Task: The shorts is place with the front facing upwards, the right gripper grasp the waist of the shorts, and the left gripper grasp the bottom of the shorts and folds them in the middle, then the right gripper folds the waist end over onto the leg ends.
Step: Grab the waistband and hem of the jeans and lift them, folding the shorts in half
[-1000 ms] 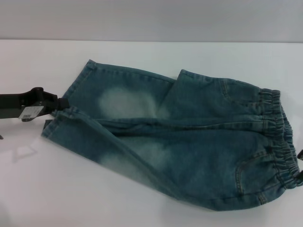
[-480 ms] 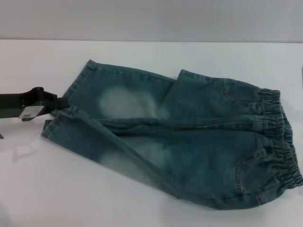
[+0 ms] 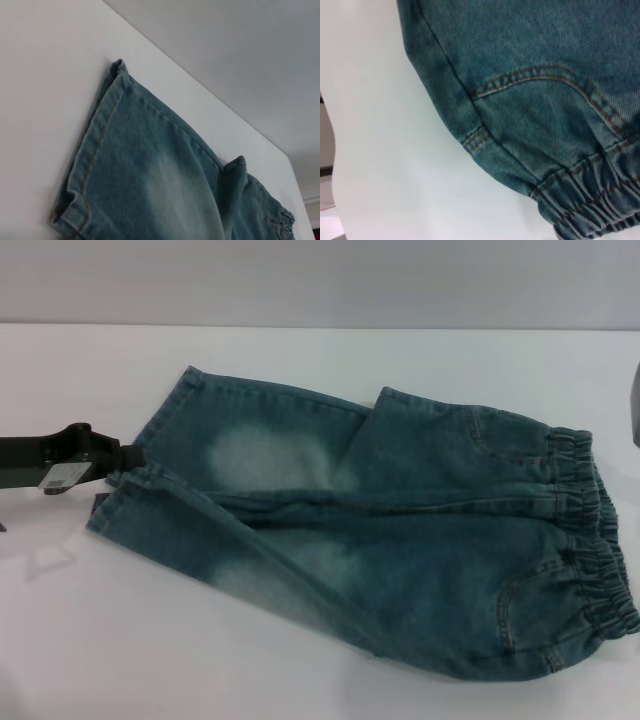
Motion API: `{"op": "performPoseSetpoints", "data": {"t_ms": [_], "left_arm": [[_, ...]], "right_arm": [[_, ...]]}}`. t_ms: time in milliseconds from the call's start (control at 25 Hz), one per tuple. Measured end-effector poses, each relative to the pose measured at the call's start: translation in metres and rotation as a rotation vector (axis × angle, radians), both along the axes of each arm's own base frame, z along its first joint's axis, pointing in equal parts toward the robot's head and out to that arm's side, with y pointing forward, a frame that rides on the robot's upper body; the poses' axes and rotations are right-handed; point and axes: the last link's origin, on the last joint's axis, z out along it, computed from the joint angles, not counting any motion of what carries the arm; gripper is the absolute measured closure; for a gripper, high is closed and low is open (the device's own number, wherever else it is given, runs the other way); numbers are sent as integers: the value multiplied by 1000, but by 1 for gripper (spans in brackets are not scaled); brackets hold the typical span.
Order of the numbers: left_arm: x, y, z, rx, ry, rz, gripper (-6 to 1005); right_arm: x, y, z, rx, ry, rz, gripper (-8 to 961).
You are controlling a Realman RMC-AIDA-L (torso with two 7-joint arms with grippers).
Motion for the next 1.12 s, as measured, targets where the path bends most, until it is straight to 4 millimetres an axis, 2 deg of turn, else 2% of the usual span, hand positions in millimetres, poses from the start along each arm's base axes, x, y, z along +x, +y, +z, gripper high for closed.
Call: {"op": "performPoseSetpoints", "data": {"t_ms": [1120], "left_arm": [[1,-3,-5,-6,-7,-6,915]], "right_arm": [[-2,1,-18,-7,16,33,358]]}}
